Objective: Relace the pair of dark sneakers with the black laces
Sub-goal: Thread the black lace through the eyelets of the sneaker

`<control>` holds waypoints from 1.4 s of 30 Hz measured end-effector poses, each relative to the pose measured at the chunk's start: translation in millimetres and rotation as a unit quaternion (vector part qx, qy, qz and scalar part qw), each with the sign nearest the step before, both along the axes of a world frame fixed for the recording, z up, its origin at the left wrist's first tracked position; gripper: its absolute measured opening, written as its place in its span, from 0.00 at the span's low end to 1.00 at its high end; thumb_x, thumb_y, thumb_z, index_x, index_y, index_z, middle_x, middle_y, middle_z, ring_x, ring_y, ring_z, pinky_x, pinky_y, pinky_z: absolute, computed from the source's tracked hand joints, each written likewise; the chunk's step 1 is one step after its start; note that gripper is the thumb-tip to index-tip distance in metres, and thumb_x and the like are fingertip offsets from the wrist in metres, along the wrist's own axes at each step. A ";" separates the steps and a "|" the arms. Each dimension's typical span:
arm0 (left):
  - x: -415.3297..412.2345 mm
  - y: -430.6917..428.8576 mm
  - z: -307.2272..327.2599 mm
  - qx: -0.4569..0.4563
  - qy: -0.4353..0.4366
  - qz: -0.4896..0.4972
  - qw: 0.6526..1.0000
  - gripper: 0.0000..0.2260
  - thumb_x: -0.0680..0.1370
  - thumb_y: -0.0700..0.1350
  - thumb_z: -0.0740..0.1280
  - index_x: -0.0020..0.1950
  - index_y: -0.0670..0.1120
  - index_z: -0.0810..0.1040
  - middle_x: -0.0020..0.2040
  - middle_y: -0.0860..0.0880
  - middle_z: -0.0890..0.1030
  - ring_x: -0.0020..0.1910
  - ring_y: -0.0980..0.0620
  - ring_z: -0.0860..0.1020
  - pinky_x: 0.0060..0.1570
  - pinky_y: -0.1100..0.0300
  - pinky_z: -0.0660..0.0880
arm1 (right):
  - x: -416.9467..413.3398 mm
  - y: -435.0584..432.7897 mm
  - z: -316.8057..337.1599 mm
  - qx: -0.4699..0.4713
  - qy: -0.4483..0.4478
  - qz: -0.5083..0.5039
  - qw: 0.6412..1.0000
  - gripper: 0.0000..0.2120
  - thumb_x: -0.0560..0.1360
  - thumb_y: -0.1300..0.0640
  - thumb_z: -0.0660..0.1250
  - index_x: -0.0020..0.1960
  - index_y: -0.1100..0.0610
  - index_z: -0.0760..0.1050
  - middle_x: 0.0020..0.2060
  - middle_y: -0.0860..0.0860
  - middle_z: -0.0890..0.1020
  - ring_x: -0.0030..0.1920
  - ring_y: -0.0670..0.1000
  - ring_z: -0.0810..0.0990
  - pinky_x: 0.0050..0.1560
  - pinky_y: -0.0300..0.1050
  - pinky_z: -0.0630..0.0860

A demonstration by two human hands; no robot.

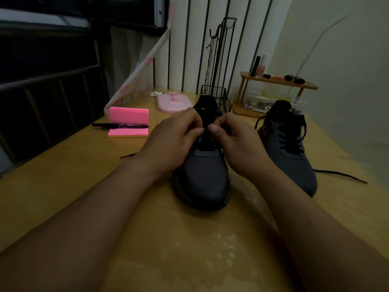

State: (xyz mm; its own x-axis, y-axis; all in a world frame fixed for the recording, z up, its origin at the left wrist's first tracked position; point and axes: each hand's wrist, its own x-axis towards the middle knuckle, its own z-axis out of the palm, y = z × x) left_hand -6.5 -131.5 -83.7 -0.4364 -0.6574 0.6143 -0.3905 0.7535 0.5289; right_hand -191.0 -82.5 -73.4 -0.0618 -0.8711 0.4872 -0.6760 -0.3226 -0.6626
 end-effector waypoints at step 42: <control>11.4 12.7 0.0 0.127 0.008 -0.051 0.991 0.07 0.83 0.41 0.67 0.55 0.53 0.76 0.54 0.54 0.77 0.50 0.60 0.77 0.50 0.61 0.75 | -7.9 30.4 5.3 0.055 -0.061 0.050 0.995 0.06 0.81 0.63 0.68 0.53 0.53 0.78 0.45 0.47 0.80 0.43 0.40 0.78 0.44 0.32 0.73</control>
State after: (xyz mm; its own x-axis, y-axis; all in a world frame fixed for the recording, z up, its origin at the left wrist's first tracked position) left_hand 4.9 -118.8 -83.7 -0.5000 -0.7445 0.4424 -0.3088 0.6305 0.7121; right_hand -198.9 -52.1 -68.1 -0.0254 -0.9234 0.3830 -0.5574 -0.3050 -0.7722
